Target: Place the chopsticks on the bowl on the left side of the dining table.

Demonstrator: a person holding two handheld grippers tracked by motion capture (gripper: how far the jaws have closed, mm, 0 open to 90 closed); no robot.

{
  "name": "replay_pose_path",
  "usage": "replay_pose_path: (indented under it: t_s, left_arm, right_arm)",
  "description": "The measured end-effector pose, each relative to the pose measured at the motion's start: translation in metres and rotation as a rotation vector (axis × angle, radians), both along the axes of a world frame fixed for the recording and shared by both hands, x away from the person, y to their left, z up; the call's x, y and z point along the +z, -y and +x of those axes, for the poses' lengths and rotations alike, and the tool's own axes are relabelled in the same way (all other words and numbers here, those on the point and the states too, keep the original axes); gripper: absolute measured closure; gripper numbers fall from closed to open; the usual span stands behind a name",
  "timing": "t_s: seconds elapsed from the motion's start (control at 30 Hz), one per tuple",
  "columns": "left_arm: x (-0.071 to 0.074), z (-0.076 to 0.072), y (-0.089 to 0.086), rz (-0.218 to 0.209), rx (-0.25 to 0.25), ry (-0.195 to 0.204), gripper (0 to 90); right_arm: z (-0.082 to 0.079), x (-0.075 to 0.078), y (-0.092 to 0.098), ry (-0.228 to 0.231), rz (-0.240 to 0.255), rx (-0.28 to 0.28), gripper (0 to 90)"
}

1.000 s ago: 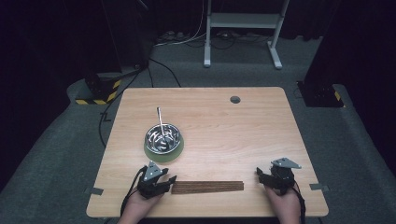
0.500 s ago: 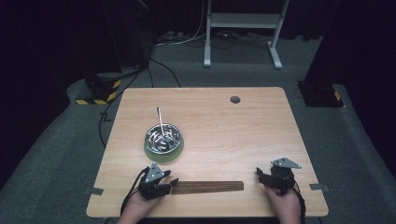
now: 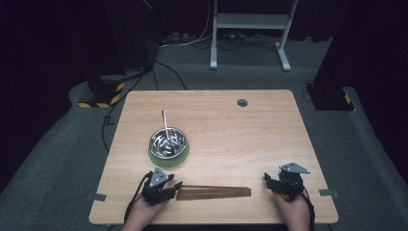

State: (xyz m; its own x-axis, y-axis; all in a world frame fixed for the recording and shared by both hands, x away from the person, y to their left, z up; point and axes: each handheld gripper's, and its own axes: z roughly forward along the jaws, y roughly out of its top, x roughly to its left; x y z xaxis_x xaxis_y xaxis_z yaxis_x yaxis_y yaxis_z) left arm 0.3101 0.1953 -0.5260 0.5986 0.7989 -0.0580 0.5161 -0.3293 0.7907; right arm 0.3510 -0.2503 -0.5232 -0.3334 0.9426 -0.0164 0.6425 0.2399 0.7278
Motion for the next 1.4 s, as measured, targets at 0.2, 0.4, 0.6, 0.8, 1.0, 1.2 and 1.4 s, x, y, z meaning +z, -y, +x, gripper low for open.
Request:
replay_pose_path:
  t_s: [0.2, 0.4, 0.6, 0.8, 1.0, 1.2, 1.4]
  left_arm:
    - [0.0, 0.001, -0.001, 0.0, 0.023, -0.003, 55.1]
    - [-0.001, 0.0, 0.004, 0.028, -0.03, -0.008, 57.9]
    - [-0.001, -0.001, 0.007, 0.054, -0.033, 0.002, 65.8]
    - [-0.001, -0.002, 0.007, 0.063, -0.046, 0.006, 73.0]
    - [-0.001, -0.002, 0.008, 0.069, -0.049, 0.013, 77.7]
    - [0.0, 0.001, 0.009, 0.08, -0.042, 0.008, 70.9]
    - [0.004, 0.009, 0.02, 0.122, -0.081, 0.008, 61.8]
  right_arm:
    - [0.0, 0.0, 0.0, 0.001, -0.001, 0.0, 26.9]
    - [0.0, 0.0, 0.0, 0.004, -0.005, 0.001, 27.1]
    - [-0.001, 0.0, 0.0, -0.002, -0.005, 0.002, 27.4]
    - [-0.001, 0.001, 0.0, -0.005, -0.005, 0.004, 27.5]
    - [0.0, 0.0, 0.0, 0.003, -0.001, -0.001, 27.7]
    - [0.0, 0.0, 0.0, 0.003, -0.002, 0.0, 27.7]
    - [0.0, 0.0, 0.0, 0.003, -0.002, 0.0, 27.6]
